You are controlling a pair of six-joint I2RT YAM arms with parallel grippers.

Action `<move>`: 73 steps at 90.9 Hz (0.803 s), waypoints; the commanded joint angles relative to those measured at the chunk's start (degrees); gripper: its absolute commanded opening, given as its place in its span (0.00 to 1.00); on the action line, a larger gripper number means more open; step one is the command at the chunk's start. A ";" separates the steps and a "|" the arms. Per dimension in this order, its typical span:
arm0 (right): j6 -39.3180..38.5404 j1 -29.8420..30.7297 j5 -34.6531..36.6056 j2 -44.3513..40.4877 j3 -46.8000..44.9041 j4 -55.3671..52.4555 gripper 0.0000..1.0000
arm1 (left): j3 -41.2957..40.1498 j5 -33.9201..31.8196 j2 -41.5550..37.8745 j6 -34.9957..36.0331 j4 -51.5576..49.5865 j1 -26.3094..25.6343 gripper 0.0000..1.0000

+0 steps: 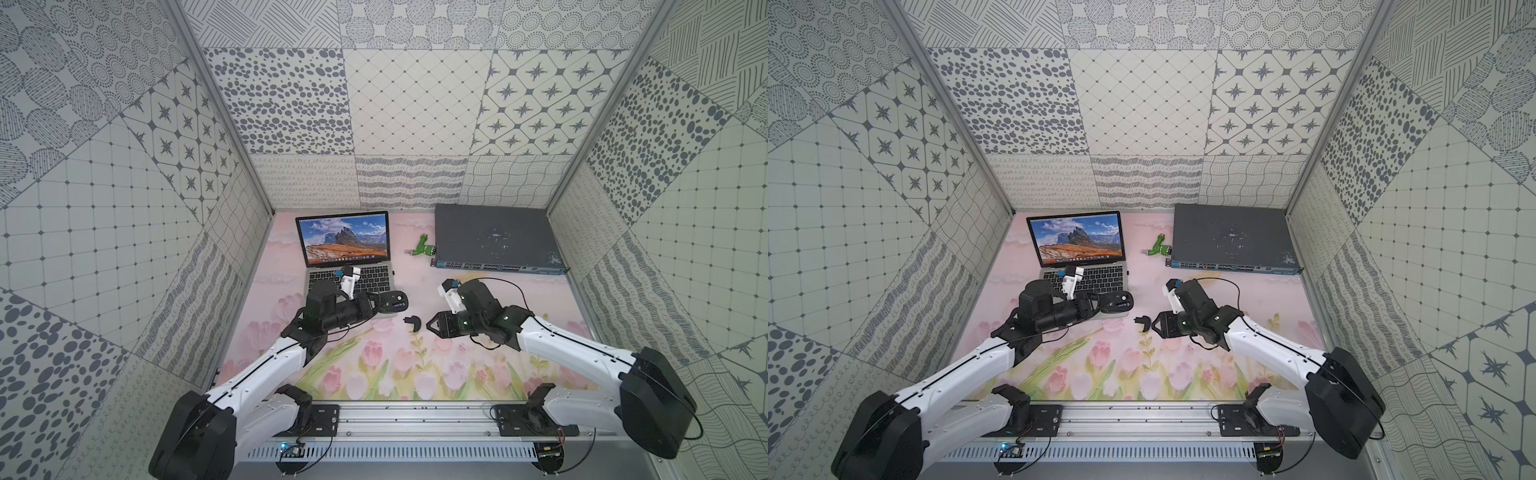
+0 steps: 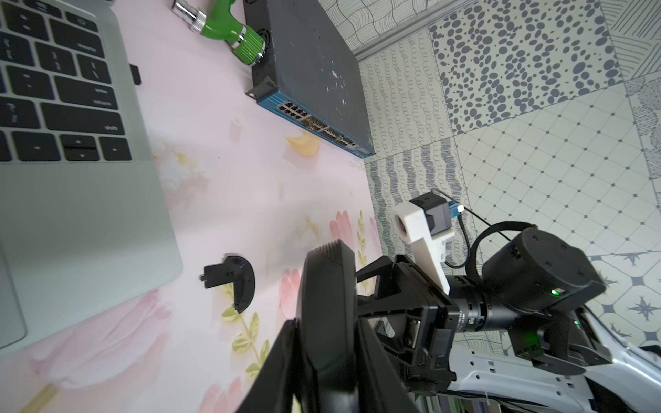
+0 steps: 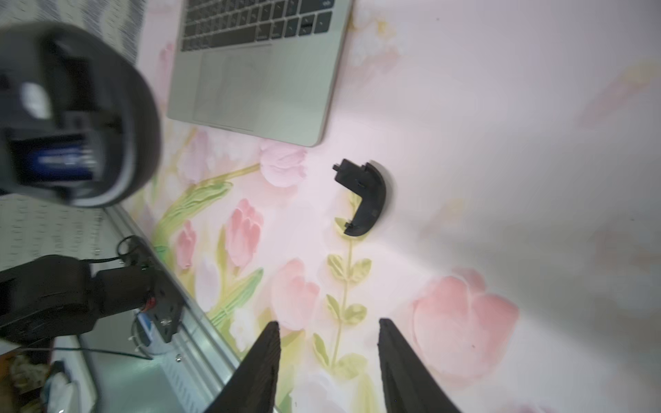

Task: Remove the wireless mouse receiver from the laptop
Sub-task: Place the mouse at the center of the board, then move the lid to the center of the board.

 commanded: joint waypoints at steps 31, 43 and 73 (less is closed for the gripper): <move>0.45 3.87 12.55 21.13 14.78 -5.44 0.37 | -0.92 -6.66 -7.29 7.47 -15.85 0.91 0.22; 0.96 3.61 11.38 24.44 16.34 -5.44 0.36 | -1.44 -6.20 -7.46 7.44 -15.76 0.97 0.22; 2.00 2.64 11.26 27.46 18.43 -6.03 0.23 | -2.98 -5.10 -7.86 7.17 -14.69 0.97 0.23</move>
